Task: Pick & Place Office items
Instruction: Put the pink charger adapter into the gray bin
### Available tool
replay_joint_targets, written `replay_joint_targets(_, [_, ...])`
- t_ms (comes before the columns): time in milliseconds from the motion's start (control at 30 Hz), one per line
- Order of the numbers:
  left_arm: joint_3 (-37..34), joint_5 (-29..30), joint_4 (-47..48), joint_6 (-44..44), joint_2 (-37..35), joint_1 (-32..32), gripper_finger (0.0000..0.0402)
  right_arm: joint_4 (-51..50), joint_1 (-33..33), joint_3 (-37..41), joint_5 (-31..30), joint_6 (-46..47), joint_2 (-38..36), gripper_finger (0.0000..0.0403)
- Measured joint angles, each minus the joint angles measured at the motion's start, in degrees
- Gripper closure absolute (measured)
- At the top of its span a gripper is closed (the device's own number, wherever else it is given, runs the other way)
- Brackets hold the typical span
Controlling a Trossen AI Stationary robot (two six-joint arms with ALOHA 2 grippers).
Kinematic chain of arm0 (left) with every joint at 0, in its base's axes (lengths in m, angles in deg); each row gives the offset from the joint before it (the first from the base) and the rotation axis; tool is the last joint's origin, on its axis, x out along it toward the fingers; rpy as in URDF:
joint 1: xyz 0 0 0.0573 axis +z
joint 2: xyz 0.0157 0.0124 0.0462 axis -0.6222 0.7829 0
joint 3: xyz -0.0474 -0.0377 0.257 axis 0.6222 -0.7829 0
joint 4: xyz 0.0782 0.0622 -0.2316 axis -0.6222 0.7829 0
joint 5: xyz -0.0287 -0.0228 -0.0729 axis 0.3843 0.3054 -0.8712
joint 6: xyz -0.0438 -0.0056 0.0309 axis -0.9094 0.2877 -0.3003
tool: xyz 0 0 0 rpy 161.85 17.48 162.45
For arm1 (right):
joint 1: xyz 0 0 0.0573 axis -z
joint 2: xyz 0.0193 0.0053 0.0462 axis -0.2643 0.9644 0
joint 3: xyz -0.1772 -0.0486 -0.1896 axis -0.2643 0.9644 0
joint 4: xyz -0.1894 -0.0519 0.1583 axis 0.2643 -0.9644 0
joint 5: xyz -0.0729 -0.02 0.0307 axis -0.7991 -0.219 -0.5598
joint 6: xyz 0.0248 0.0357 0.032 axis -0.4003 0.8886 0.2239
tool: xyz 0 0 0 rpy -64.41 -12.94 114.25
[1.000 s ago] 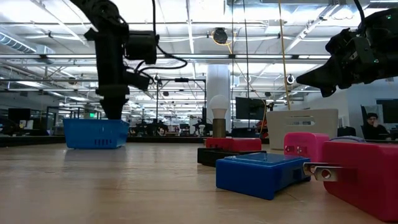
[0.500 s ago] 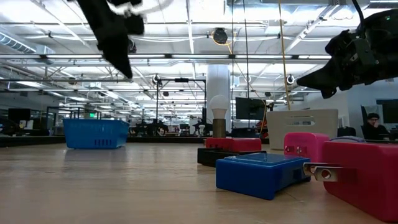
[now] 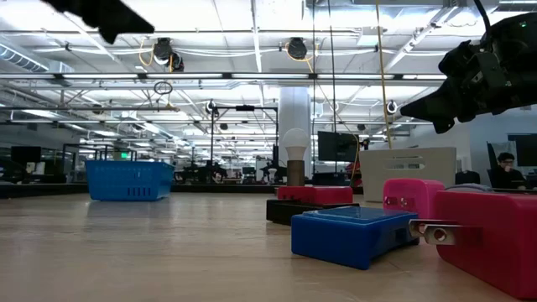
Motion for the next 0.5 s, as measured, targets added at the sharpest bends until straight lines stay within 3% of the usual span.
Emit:
replay_joint_targets(67, [-3.14,2.08,-1.38,1.68,-3.43,0.11,0.0395,0.04,0.0,0.0,0.0,0.06,0.01,0.0403])
replay_joint_targets(200, [-9.45,-0.92,-6.74,6.95,-8.45,0.02,0.0399,0.13,0.02,0.0,-0.04,0.22,0.0,0.0403])
replay_joint_targets(500, [-19.28,-2.14,-14.32,6.4,-13.34,0.07,0.0398,0.13,0.02,0.0,-0.08,0.24,0.0,0.0403])
